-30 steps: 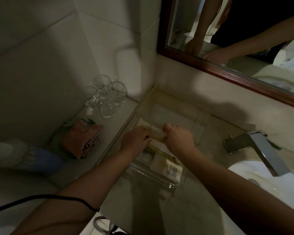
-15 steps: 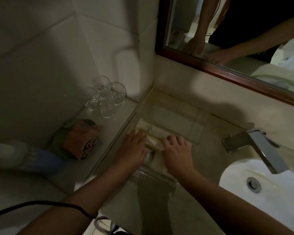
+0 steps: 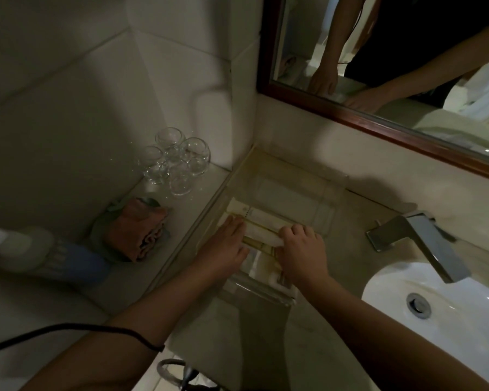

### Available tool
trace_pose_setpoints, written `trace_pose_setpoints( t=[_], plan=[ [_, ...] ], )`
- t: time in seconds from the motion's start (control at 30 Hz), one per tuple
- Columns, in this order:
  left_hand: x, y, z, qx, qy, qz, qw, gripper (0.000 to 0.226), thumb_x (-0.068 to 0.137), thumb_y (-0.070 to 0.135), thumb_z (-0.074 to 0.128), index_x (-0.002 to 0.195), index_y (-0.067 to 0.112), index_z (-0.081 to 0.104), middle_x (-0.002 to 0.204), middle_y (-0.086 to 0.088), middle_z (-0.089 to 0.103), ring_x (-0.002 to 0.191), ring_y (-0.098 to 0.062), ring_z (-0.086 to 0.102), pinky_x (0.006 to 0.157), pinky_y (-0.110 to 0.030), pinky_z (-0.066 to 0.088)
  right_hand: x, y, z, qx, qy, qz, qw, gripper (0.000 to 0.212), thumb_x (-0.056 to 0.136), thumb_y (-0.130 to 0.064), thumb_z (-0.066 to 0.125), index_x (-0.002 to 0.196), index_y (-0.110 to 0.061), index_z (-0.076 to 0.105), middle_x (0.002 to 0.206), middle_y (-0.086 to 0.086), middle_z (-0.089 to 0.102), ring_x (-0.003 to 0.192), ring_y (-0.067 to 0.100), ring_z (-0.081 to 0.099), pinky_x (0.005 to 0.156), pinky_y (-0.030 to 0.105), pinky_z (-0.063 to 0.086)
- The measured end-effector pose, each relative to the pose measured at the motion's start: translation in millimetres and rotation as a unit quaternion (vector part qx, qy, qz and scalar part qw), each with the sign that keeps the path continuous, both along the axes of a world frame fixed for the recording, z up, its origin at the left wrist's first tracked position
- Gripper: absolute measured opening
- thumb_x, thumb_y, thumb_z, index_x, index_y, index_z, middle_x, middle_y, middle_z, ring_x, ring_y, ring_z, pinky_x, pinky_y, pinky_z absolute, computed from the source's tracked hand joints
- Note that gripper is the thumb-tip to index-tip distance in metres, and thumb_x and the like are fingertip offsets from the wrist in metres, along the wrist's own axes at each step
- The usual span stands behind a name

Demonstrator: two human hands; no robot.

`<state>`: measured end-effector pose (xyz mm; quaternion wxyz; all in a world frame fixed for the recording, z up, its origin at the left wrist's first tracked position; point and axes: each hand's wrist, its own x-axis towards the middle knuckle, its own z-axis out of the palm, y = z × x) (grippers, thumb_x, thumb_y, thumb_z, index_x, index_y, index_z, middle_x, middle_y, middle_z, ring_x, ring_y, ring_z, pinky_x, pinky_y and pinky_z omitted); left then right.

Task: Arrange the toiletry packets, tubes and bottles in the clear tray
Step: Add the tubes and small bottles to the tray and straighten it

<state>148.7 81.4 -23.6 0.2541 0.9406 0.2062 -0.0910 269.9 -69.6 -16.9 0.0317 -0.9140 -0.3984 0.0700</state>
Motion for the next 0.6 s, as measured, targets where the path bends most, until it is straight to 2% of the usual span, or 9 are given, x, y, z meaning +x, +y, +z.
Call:
trace_pose_setpoints(
  t=[0.13,0.23,0.4,0.5,0.6],
  plan=[
    [-2,1,1,0.025,-0.020,0.030,0.999,0.062,0.094,0.036,0.031,0.149,0.009,0.022,0.161,-0.008,0.012,0.149,-0.023,0.004,0.118,-0.035,0.015,0,1,-1,0.017,0.019,-0.008,1.000,0.026,0.087,-0.031,0.056,0.111,-0.022,0.058,0.108,0.002,0.060,0.102,0.024,0.055,0.083,0.037,0.043],
    [-5,2,-3,0.015,-0.008,0.050,0.999,0.059,0.098,0.033,0.037,0.150,0.009,0.021,0.162,-0.007,0.010,0.149,-0.023,0.004,0.118,-0.034,0.014,1,2,-2,0.026,0.028,-0.007,0.999,0.026,0.085,-0.031,0.057,0.110,-0.022,0.057,0.106,0.002,0.060,0.099,0.023,0.055,0.082,0.037,0.046],
    [-3,5,-4,0.020,0.002,0.031,0.999,0.059,0.097,0.032,0.038,0.150,0.009,0.023,0.161,-0.008,0.013,0.149,-0.024,0.006,0.119,-0.035,0.012,0,2,-4,0.035,0.023,0.005,0.999,0.030,0.084,-0.029,0.059,0.113,-0.021,0.056,0.109,0.003,0.058,0.100,0.024,0.053,0.082,0.037,0.046],
    [1,6,0,0.026,-0.006,0.036,0.999,0.058,0.094,0.032,0.043,0.146,0.012,0.031,0.157,-0.011,0.024,0.147,-0.027,0.016,0.118,-0.040,0.023,-2,3,-2,0.030,0.029,0.005,0.999,0.034,0.086,-0.029,0.056,0.119,-0.021,0.054,0.115,0.004,0.055,0.106,0.024,0.049,0.087,0.036,0.044],
    [4,7,8,0.048,-0.044,0.036,0.997,0.052,0.088,0.030,0.052,0.136,0.010,0.045,0.145,-0.016,0.041,0.134,-0.035,0.038,0.107,-0.045,0.038,-9,-2,4,0.038,0.017,-0.002,0.999,0.037,0.085,-0.032,0.057,0.121,-0.021,0.055,0.116,0.005,0.056,0.108,0.026,0.049,0.088,0.037,0.045]
  ],
)
